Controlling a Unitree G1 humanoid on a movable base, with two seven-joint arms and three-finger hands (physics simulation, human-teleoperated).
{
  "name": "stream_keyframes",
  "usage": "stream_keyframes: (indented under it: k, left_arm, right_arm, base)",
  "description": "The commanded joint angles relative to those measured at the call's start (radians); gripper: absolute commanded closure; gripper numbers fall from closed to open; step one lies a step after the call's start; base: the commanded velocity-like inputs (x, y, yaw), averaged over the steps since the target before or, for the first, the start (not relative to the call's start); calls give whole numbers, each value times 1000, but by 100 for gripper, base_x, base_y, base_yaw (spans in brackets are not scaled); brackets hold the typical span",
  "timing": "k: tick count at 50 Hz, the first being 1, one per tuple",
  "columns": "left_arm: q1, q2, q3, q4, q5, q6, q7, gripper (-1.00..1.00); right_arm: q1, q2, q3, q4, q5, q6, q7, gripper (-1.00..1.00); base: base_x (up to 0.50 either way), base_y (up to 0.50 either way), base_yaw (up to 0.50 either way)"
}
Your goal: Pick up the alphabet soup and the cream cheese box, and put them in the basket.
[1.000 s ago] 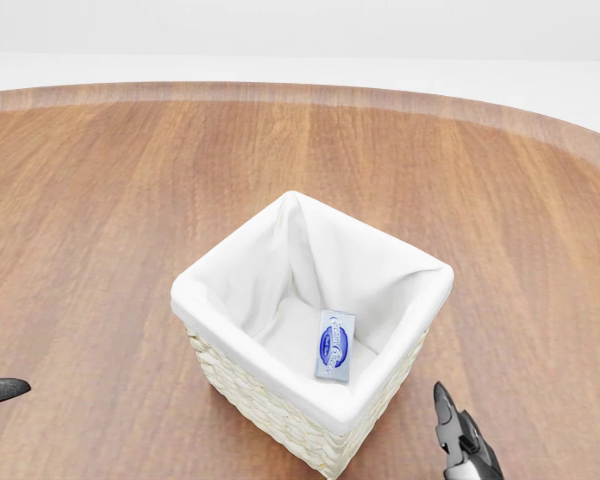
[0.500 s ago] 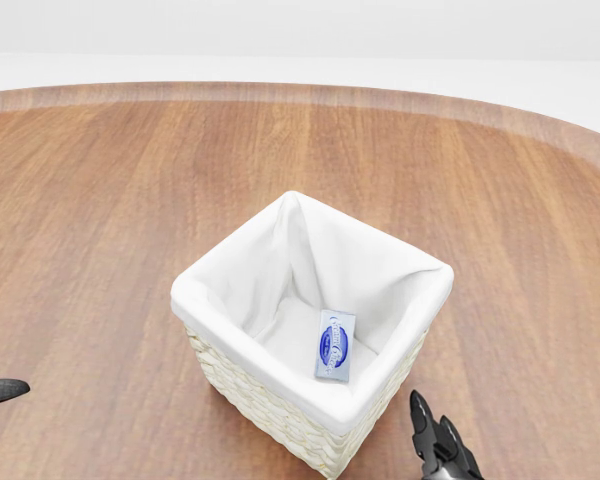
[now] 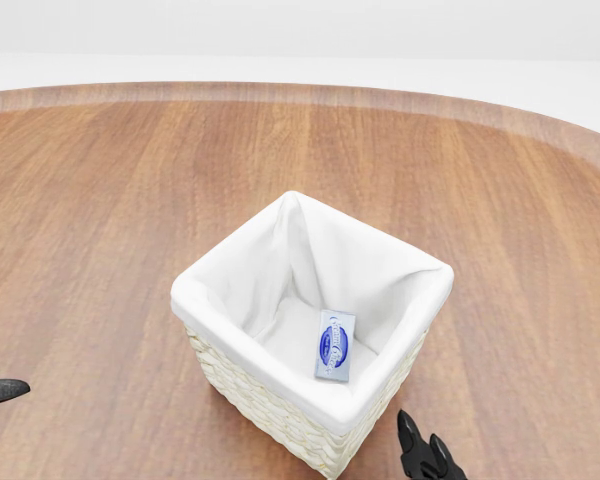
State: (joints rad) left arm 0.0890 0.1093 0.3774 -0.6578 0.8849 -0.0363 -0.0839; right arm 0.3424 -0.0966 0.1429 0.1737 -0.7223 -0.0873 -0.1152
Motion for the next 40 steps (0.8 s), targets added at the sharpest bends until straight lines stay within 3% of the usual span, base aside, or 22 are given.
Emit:
stream_keyframes:
  k: [1, 17, 40]
  left_arm:
    - [0, -2, -1, -16, 4, 7, -12, -100]
    - [2, -1, -1, 4, 5, -4, 6, -100]
    - [-2, 1, -2, -2, 8, 2, 2, -100]
  right_arm:
    - [-3, -4, 8, 42, -14, 0, -7, -100]
    - [-48, 0, -18, 110, 4, 0, -22, -100]
    - [-116, 16, -18, 194, -15, 0, -91, -100]
  base:
    - [0, 0, 0]
    - [0, 0, 0]
    - [0, 0, 0]
